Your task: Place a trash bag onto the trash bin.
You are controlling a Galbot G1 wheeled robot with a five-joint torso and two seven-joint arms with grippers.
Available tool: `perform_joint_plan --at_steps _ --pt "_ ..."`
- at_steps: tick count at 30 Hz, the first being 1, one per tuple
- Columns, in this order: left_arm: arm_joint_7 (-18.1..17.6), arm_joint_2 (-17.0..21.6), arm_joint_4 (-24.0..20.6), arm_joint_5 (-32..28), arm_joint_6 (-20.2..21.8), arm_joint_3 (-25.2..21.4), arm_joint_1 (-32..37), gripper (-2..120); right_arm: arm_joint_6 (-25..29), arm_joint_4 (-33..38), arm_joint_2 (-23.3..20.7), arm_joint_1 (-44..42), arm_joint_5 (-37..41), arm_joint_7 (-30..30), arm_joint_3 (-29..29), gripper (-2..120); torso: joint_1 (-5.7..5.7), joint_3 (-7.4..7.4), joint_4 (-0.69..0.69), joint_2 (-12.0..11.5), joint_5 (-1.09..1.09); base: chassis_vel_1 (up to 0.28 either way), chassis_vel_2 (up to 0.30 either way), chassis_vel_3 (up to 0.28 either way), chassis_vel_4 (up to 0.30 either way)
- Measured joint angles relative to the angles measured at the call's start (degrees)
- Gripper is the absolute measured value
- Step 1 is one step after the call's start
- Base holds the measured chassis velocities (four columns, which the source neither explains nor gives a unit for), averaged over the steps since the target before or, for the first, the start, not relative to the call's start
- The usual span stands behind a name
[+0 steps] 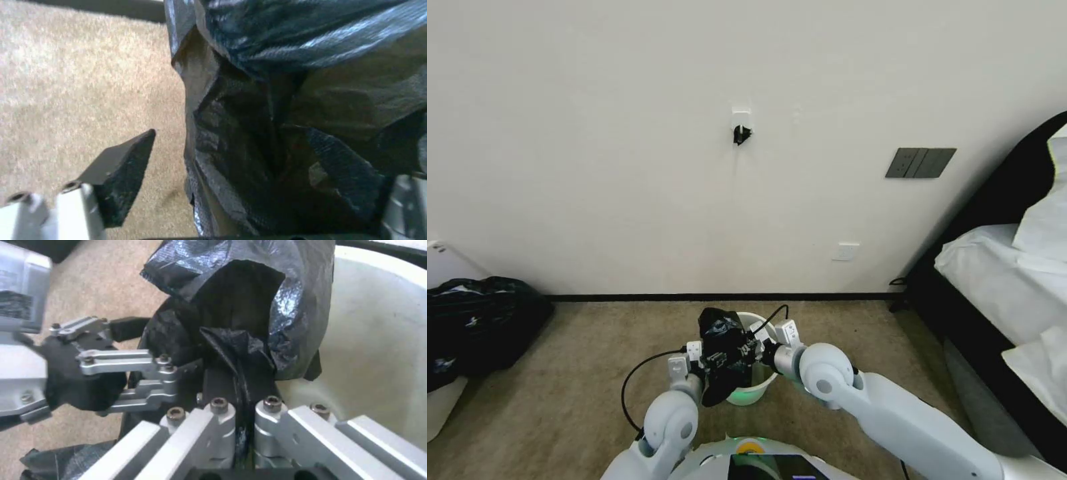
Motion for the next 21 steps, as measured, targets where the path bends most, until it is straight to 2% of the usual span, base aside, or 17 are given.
perform_joint_plan --at_steps 3,4,7,8,15,16,19,20,21 --pt "-1.88 -0.44 1.26 -2.56 1.64 0.6 -1.23 75 0.0 -0.09 0.2 -0.02 0.0 0.01 -0.02 0 0.0 0.0 0.01 0.0 0.0 0.0 0.0 0.0 0.0" --pt "-1.88 -0.44 1.26 -2.56 1.64 0.6 -1.23 75 0.0 -0.09 0.2 -0.02 0.0 0.01 -0.02 0 0.0 0.0 0.01 0.0 0.0 0.0 0.0 0.0 0.0" --pt "-3.63 -1.18 2.77 -2.41 2.75 1.82 -2.81 61 0.0 -0.33 0.45 -0.08 0.0 0.03 -0.16 0 0.0 0.0 0.0 0.0 0.01 0.0 0.0 0.0 0.0" --pt "-3.63 -1.18 2.77 -2.41 2.75 1.82 -2.81 61 0.0 -0.33 0.45 -0.08 0.0 0.03 -0.16 0 0.0 0.0 0.0 0.0 0.01 0.0 0.0 0.0 0.0" --pt "-6.11 -1.68 2.45 -2.1 4.45 2.15 -2.75 32 0.0 -0.39 0.4 -0.22 -0.02 0.05 -0.02 0 -0.01 0.0 0.0 0.0 0.0 0.0 0.0 0.0 0.0" --pt "-6.11 -1.68 2.45 -2.1 4.45 2.15 -2.75 32 0.0 -0.39 0.4 -0.22 -0.02 0.05 -0.02 0 -0.01 0.0 0.0 0.0 0.0 0.0 0.0 0.0 0.0" --pt "-6.97 -1.72 2.08 -2.32 5.0 2.11 -2.47 19 0.0 -0.39 0.8 -0.48 -0.02 0.05 -0.12 0 -0.01 0.0 0.0 0.0 0.0 0.0 0.0 0.0 0.0" --pt "-6.97 -1.72 2.08 -2.32 5.0 2.11 -2.47 19 0.0 -0.39 0.8 -0.48 -0.02 0.05 -0.12 0 -0.01 0.0 0.0 0.0 0.0 0.0 0.0 0.0 0.0" --pt "-7.26 -1.72 1.99 -2.24 5.0 2.04 -2.33 11 0.0 -0.39 0.96 -0.63 -0.06 0.05 -0.13 0 -0.01 0.0 0.0 0.0 -0.01 0.0 0.0 0.0 0.0"
